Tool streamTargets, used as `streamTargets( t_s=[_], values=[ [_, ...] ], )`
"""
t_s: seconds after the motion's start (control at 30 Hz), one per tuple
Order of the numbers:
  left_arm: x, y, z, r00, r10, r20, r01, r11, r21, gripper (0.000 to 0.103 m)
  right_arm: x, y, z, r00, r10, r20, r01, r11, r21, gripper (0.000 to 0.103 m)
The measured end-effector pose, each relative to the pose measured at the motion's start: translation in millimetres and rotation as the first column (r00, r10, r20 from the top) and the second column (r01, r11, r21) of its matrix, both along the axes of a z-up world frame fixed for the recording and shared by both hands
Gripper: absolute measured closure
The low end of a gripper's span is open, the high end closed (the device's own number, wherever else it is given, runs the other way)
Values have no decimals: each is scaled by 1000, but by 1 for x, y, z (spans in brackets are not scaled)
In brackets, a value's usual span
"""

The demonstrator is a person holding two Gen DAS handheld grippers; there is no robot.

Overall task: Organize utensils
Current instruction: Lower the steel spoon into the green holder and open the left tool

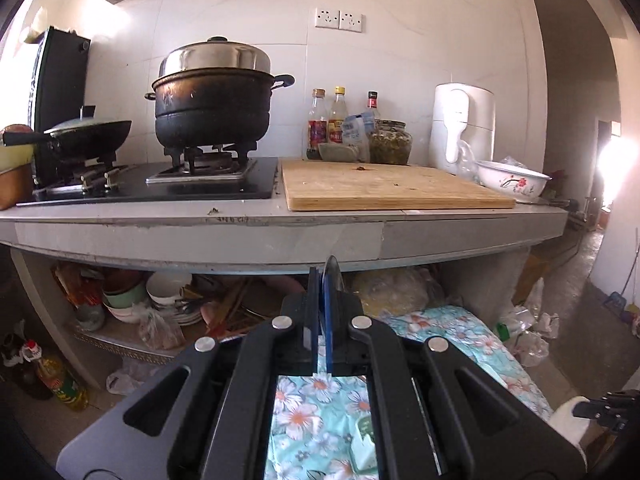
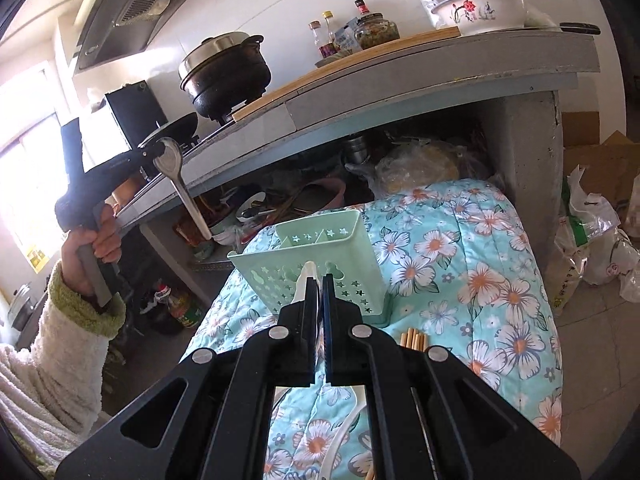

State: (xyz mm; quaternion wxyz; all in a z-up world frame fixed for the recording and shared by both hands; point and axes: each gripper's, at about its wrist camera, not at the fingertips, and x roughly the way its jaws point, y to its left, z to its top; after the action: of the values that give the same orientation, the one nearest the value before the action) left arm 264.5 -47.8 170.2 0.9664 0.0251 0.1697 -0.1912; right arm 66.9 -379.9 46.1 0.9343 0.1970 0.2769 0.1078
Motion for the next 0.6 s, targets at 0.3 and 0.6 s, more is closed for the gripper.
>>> streamTargets(
  t_s=[0.3,0.6],
  values=[
    [43,-42,-59,999,52,8,-53,986,157,102,3,-2,-12,1000,-1,-29,1,1000,13,100],
    [36,-66,-113,1000,-3,11,0,960,278,101,9,-3,-19,999,-2,-47,3,1000,19,100]
  ],
)
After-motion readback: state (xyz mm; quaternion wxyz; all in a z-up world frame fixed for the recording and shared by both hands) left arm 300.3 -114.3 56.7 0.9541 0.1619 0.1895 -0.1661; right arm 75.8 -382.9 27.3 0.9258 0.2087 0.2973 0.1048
